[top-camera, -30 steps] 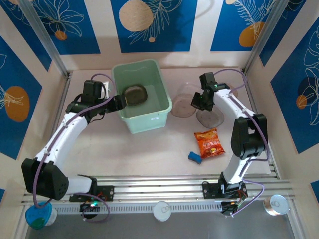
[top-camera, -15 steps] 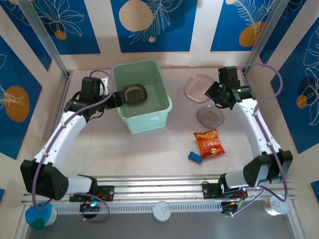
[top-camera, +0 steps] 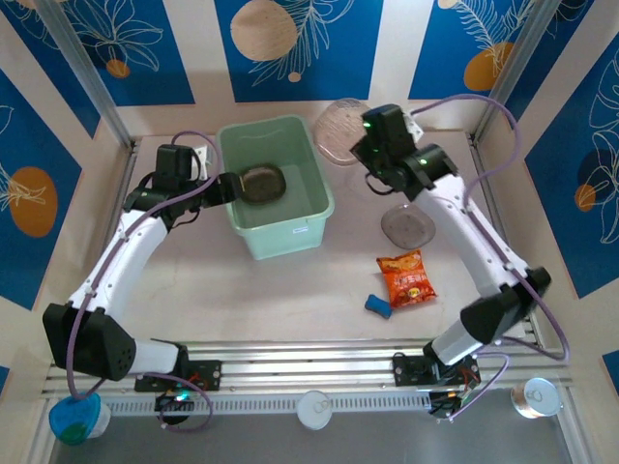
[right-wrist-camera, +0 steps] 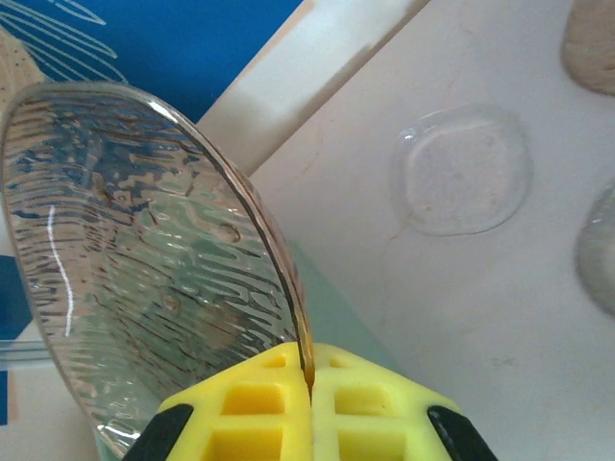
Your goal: Place the plates into the plastic bin on the countertop
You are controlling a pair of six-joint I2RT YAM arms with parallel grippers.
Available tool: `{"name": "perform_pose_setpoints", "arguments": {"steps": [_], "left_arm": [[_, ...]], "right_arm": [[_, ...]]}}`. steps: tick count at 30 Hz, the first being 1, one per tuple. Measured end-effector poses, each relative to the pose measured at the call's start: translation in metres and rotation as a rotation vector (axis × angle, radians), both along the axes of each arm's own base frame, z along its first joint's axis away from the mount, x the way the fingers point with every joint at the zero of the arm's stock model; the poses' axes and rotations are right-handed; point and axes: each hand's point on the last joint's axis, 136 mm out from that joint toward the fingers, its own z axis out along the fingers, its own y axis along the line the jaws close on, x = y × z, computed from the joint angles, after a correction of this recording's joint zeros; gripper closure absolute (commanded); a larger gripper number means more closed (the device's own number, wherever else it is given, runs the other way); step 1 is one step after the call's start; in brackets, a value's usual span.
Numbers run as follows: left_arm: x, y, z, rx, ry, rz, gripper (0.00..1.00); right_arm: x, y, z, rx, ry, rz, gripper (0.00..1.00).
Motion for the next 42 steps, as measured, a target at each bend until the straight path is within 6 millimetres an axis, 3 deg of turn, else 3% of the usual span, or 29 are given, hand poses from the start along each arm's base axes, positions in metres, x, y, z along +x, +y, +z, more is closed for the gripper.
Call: {"name": "perform_pose_setpoints", "arguments": {"steps": [7, 16, 22, 27, 42], "left_arm": [[0.002, 0.019, -0.006, 0.007, 0.033, 0.050, 0.25], [0.011, 0.020, -0.006, 0.012, 0.061, 0.043, 0.24], [0.014, 0.031, 0.002, 0.013, 0.058, 0.059, 0.24], [0.016, 0.039, 0.004, 0.002, 0.062, 0.071, 0.24], [0.013, 0.020, -0.022, -0.082, 0.152, -0.007, 0.26]], "right_arm": [[0.025, 0.070, -0.024, 0.004, 0.037, -0.053, 1.00], [0.052, 0.123, -0.060, 0.023, 0.097, -0.130, 1.00], [0.053, 0.138, -0.103, -0.003, 0.163, -0.173, 1.00], [0.052, 0.147, -0.119, -0.009, 0.170, -0.191, 1.00], [0.078, 0.184, -0.180, -0.002, 0.130, -0.213, 1.00]]}}
